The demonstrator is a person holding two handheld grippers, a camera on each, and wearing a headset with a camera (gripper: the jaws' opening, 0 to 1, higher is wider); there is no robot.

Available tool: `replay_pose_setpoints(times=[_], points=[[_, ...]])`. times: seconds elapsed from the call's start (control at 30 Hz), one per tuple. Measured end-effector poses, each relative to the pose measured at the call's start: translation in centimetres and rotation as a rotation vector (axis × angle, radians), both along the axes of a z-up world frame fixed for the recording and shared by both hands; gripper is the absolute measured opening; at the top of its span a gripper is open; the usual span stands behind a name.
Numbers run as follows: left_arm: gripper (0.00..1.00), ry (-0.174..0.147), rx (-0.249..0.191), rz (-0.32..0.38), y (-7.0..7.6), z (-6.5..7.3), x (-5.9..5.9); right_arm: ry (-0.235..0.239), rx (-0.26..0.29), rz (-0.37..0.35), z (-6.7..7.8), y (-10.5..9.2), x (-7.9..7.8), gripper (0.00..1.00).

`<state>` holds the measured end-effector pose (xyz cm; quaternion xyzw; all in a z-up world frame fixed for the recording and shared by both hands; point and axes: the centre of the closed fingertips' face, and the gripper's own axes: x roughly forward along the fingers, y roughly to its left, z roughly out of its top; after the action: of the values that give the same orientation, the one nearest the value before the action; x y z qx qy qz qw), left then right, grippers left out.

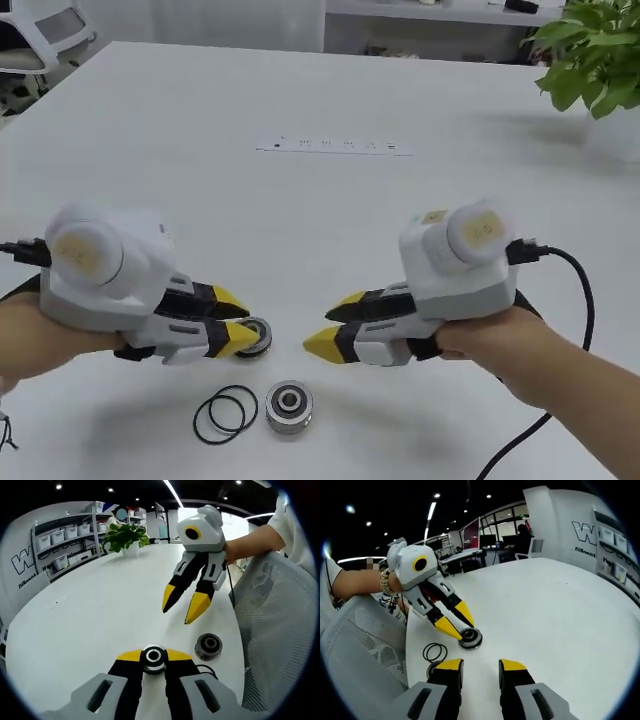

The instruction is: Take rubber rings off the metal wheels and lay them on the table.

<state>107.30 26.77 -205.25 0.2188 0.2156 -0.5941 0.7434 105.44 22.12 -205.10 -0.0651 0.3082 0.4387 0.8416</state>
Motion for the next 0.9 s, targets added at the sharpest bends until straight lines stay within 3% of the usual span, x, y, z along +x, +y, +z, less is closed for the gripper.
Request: replay_pose_setpoints(times=[0.23,0.37,0.43,0.5,0.73,0.9], points=[[0.12,0.035,0.002,0.038,0.2,-0.3,0.1,0.007,-0.009,0.01,-0.3,0.2,-0.2,0.25],[0.08,0.017,0.004,0.038,0.0,-0.3,0.2,0.013,-0.006,0.012,-0.5,0.4,-0.4,0.24],[0.07,0.044,-0.009,0.055,-0.2,-0.4,0.2,0.014,-0.005,0.001,-0.7,0.6,-0.3,0.23],[0.07,0.03,-0.011,0.043,-0.4,-0.4,0.2,-0.003,-0.022,-0.011,-1.0,0.6,0.0,0.24],[0.07,0.028,-0.02,0.046,-1.1,-0.5,0.3,-0.027,-0.046,-0.028,-2.0,1.0,0.4,0.29],[0.07,0.028,-0.031,0.031,-1.9,-0.5,-0.1,-0.021,-0.022,-0.033,-2.0,1.7,0.5,0.31]])
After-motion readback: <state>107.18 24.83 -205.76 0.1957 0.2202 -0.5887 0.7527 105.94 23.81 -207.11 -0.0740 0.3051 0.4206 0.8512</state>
